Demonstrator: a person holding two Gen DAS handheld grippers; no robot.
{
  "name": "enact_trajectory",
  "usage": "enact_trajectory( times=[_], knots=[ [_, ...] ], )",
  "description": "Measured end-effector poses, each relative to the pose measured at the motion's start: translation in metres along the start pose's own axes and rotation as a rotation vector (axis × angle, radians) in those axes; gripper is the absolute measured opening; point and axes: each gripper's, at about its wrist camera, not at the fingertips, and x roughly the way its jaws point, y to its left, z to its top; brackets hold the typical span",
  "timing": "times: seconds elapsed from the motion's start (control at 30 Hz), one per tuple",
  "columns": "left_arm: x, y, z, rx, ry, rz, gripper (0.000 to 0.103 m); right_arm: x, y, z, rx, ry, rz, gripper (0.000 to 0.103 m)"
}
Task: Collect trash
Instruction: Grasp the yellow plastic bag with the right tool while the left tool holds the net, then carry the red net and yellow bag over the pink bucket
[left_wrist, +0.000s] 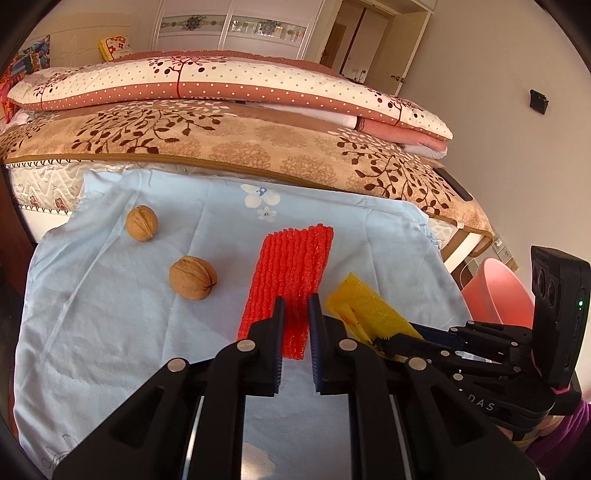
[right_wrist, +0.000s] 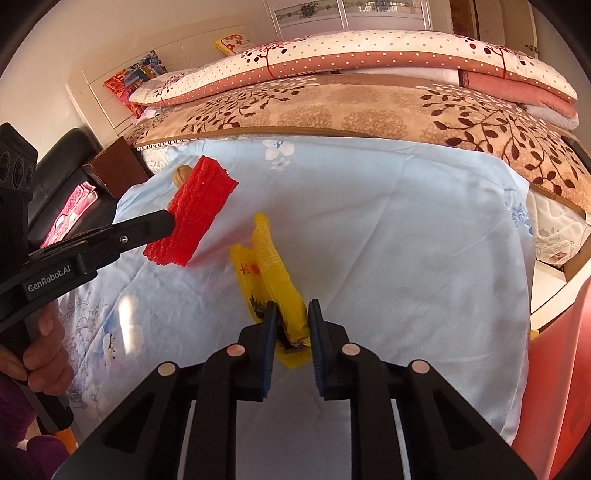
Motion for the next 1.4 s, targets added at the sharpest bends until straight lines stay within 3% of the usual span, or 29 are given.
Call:
enact_trajectory(
  times=[0.97, 1.4],
  knots=[
    [-0.016, -0.101, -0.007, 0.120, -0.037, -0.068, 0.012, -0.118, -0.034, -0.043, 0.168, -0.253, -0.200, 0.011],
    [-0.011, -0.162, -0.003, 0.216, -0.046, -0.152, 0.012, -0.162, -0.076, -0.056, 0.276, -0.344, -0.300, 0.011]
  ],
)
